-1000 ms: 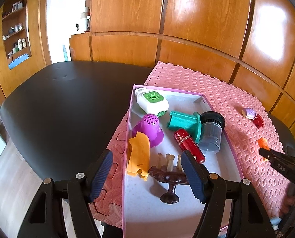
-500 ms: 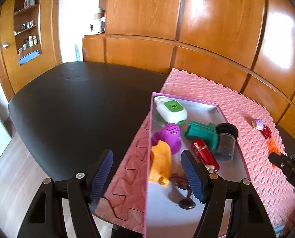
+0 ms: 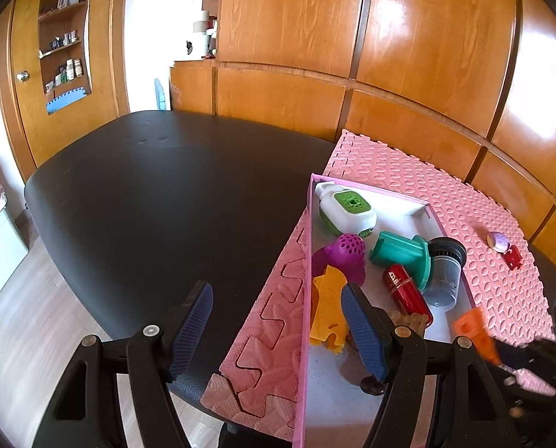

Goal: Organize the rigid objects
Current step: 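Carry the orange cubes into the tray and release them with the right gripper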

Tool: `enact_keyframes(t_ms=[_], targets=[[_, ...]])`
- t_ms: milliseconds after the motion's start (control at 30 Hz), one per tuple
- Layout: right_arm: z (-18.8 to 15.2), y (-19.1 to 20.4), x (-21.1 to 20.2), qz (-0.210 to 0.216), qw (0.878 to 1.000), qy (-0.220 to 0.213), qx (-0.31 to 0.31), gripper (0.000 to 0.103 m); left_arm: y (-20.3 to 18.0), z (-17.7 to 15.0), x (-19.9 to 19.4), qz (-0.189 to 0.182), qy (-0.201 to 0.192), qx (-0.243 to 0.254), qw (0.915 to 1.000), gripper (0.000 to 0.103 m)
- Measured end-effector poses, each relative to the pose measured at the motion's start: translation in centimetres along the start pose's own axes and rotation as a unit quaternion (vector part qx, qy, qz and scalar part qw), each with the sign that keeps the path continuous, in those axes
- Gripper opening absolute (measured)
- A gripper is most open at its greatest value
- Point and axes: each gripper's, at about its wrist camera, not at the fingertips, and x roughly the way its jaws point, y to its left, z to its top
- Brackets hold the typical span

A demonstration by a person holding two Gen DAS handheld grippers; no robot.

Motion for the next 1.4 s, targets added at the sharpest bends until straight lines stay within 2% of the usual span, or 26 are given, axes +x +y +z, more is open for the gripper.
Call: enact_keyframes(t_ms=[67,167,233,367,633,1000,1400], targets=[[-0.2,0.2,1.4,0.004,1.000,0.026,0.004,0.025,0.0,-0.1,0.1,0.000,0.003,0.001,1.0000,0.072],[-0.3,0.7,3.1,-0.001,0.999,0.040,0.004,0.025,-0.1,-0.1,0.3,-0.001,0.005,0.003,1.0000,0.072],[-0.4,0.9,3.9,0.012,0.999,0.043,0.010,0.025,-0.2,-0.2,0.3,-0.002,0.005,0.005,1.0000,0.072],[-0.6,1.4,4.5,0.009,0.999,0.040,0.004,0.025,-0.2,-0.3,0.5,-0.002,0.008,0.005,0.9999,0.072],[-0.6,0.4,4.5,0.045,0.996,0.054,0.045,0.029,-0.3,-0.3,0.4,-0.002,0.006,0.007,1.0000,0.072],[-0.7,-0.1,2.4,0.051,0.997,0.030,0.050,0.031,-0.8,-0.1,-0.1,-0.002,0.001,0.015,0.9999,0.072],[0.5,-2.7,-0.5,0.023,0.997,-0.010,0.075,0.032,-1.9,-0.2,-0.6,-0.006,-0.002,0.034,0.9994,0.072]])
